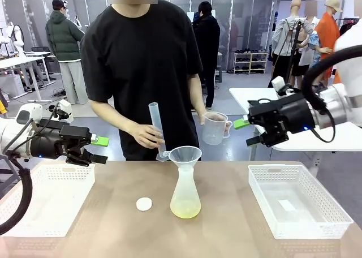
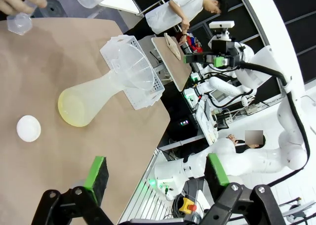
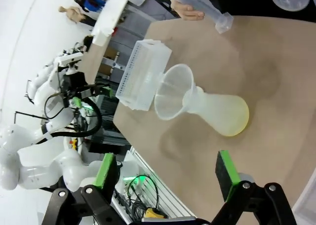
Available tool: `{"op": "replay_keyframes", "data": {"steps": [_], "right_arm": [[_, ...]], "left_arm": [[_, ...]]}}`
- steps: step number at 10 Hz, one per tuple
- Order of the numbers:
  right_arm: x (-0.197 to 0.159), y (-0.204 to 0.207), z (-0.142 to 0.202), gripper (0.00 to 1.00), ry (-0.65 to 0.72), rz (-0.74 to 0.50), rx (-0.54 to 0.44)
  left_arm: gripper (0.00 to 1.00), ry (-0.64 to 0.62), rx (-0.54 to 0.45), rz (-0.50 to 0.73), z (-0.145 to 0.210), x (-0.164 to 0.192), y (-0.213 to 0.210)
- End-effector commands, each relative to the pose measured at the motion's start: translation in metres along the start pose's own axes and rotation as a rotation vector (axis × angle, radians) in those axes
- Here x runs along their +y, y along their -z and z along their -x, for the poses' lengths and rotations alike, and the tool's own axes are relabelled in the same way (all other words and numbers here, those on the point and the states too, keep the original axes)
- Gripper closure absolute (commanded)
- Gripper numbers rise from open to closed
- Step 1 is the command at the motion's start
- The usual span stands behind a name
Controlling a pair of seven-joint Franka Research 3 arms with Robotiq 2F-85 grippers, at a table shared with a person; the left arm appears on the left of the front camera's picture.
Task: Prepare the solutions needed for the experiment.
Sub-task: Once the solution is in the Big flask , pick up the Plastic Funnel and place it back into the right Organizing basket.
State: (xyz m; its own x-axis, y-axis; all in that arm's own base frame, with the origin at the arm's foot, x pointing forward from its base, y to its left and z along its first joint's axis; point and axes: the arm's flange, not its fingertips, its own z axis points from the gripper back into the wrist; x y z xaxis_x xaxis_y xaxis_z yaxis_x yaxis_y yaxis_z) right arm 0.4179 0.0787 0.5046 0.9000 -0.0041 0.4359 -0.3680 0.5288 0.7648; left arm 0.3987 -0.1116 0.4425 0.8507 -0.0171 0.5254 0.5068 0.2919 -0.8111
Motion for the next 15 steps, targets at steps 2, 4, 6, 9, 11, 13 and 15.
{"op": "replay_keyframes", "data": {"steps": [2, 4, 6, 9, 11, 13, 15], "right_arm": [[0.011, 0.034, -0.039, 0.00, 0.019, 0.098, 0.070], [0.019, 0.052, -0.054, 0.00, 0.008, 0.149, 0.085], [0.023, 0.063, -0.060, 0.00, 0.012, 0.180, 0.063], [0.016, 0.054, -0.049, 0.00, -0.020, 0.127, 0.081], [0.017, 0.047, -0.051, 0.00, -0.055, 0.181, 0.108], [0.023, 0.057, -0.057, 0.00, -0.065, 0.294, 0.169], [0.027, 0.076, -0.065, 0.00, -0.085, 0.325, 0.223]], "left_arm": [[0.00, -0.013, -0.018, 0.022, -0.002, -0.002, 0.001], [0.00, -0.013, -0.018, 0.022, -0.002, -0.002, 0.001], [0.00, -0.013, -0.018, 0.022, -0.002, -0.002, 0.001], [0.00, -0.013, -0.018, 0.022, -0.002, -0.002, 0.001], [0.00, -0.013, -0.018, 0.022, -0.002, -0.002, 0.001], [0.00, -0.013, -0.018, 0.022, -0.002, -0.002, 0.001], [0.00, -0.013, -0.018, 0.022, -0.002, -0.002, 0.001]]}}
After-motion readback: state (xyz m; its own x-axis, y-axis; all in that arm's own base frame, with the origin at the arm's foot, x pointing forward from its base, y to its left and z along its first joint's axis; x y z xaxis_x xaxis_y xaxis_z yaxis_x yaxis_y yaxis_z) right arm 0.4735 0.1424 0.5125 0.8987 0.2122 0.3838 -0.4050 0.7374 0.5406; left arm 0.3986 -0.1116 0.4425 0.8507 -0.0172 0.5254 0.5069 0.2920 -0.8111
